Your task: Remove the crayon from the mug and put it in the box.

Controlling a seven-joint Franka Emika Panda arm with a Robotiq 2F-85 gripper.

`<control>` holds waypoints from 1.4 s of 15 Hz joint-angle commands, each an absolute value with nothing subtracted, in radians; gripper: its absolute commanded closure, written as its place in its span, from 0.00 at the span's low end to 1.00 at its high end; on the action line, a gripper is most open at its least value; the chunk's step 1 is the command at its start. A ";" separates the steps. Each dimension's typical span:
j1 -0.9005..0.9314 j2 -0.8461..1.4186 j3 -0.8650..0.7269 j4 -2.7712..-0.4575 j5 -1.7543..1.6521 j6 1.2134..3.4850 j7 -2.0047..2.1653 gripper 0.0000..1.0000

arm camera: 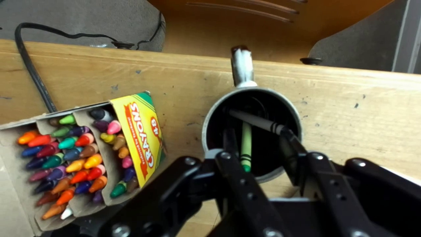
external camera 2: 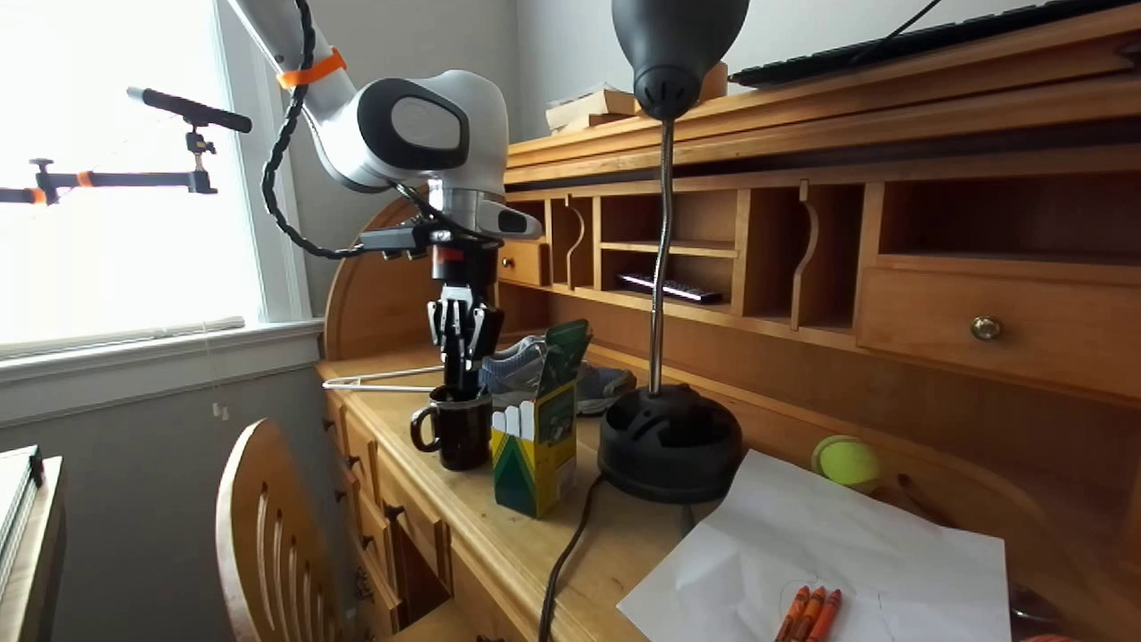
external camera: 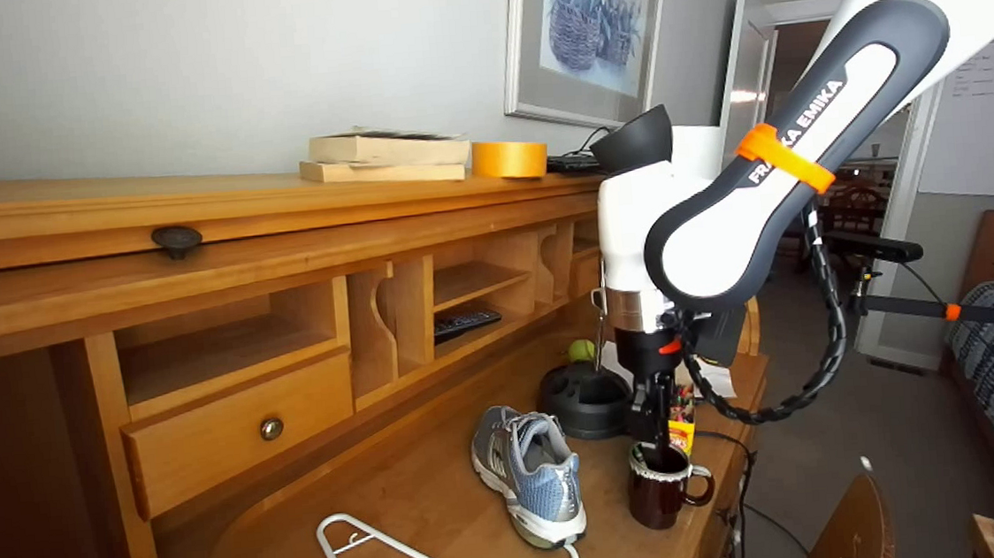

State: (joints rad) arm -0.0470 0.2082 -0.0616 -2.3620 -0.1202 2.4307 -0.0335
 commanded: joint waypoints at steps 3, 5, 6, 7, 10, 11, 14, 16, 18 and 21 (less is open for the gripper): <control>-0.050 0.194 -0.068 -2.379 -0.123 2.423 -0.029 0.61; -0.049 0.196 -0.071 -2.379 -0.130 2.429 -0.025 0.61; -0.049 0.197 -0.072 -2.379 -0.133 2.431 -0.024 0.60; -0.048 0.199 -0.073 -2.378 -0.138 2.433 -0.022 0.61; -0.047 0.202 -0.074 -2.378 -0.143 2.434 -0.021 0.61; -0.047 0.204 -0.075 -2.378 -0.145 2.436 -0.021 0.61; -0.047 0.210 -0.075 -2.376 -0.146 2.441 -0.022 0.62; -0.047 0.215 -0.076 -2.375 -0.149 2.445 -0.020 0.62; -0.045 0.219 -0.078 -2.375 -0.159 2.450 -0.015 0.62; -0.044 0.228 -0.082 -2.373 -0.179 2.458 -0.010 0.62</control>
